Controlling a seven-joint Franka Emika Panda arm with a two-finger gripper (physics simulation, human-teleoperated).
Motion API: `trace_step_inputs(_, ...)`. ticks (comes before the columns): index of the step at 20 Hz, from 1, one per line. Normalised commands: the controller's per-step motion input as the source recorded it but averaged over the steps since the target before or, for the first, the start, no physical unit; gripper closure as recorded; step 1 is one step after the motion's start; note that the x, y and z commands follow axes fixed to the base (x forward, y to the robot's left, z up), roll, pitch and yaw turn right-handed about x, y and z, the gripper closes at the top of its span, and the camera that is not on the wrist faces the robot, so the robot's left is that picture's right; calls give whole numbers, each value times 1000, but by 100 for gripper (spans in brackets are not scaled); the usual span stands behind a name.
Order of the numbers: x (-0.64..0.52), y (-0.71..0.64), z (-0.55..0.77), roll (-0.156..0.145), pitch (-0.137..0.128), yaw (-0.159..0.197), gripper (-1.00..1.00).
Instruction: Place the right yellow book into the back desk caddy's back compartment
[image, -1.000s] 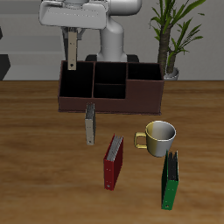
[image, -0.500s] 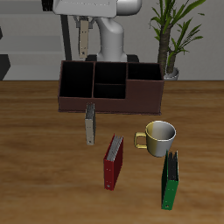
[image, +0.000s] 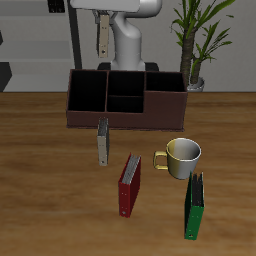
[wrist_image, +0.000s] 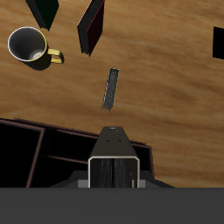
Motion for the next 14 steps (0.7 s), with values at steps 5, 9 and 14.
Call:
trace_step_inputs(5,-362,130,8,24,-19,13,100)
trace_step_inputs(9,-264,102,19,25,-26,37,100)
trace_step_inputs(14,-332,83,-8,18,-15,52,100)
